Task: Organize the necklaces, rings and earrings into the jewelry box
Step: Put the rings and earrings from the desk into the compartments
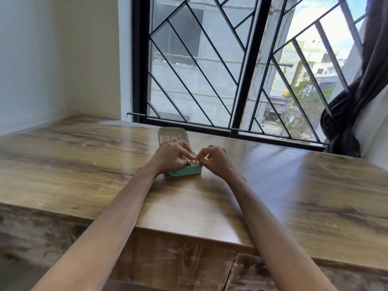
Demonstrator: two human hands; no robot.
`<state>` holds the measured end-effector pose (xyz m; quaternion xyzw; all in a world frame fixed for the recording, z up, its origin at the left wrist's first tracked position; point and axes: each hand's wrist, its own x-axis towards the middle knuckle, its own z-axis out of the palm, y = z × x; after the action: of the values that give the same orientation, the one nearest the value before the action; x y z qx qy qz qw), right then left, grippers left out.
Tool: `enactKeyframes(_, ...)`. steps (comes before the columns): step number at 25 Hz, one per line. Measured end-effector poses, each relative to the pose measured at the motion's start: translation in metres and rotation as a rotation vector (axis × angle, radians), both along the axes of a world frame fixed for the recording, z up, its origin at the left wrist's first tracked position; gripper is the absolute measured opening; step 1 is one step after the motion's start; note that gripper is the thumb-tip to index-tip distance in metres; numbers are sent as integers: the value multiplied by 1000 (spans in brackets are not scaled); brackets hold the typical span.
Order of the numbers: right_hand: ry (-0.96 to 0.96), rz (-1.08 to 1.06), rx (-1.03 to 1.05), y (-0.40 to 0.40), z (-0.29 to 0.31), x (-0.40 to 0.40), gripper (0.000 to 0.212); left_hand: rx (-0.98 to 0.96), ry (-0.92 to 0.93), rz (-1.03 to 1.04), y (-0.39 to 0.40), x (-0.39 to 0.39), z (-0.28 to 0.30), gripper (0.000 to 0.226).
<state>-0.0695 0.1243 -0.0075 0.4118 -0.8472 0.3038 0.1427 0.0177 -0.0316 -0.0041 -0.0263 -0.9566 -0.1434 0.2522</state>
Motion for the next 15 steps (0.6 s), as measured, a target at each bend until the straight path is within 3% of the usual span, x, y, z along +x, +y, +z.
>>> enactKeyframes(6,-514,33,-249,3,5,7,13,-48,-67,13,3,-1,1,25)
enactKeyframes(11,-621,49,-278,5,10,17,20,-33,-91,0,2,-2,1,27)
enactKeyframes(15,-637,94,-257,6,11,21,22,108,-15,35,-2,1,3,31)
